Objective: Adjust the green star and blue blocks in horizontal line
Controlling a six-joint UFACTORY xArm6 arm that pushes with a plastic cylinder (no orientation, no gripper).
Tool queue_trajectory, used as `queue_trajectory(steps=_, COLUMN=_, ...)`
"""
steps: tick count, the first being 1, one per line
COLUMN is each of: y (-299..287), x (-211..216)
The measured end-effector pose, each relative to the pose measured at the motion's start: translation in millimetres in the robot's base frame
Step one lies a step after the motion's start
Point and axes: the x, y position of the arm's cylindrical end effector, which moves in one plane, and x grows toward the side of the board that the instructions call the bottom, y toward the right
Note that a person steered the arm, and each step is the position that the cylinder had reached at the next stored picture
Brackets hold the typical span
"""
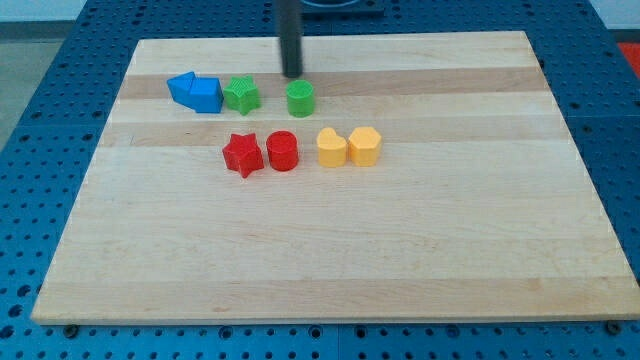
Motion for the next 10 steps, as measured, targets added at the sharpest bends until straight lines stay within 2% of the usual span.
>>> queue_trajectory(steps=2, y=-71.0, x=4.3)
queue_trajectory(steps=4, y=-60.1, x=33.8)
queue_trajectory(steps=5, y=-52.1, x=34.3)
queue_trajectory(steps=6, y=-51.5, x=33.4)
queue_trajectory(steps=8, y=-77.7, x=-11.0)
queue_trajectory(steps=10, y=-111.4, x=-3.7)
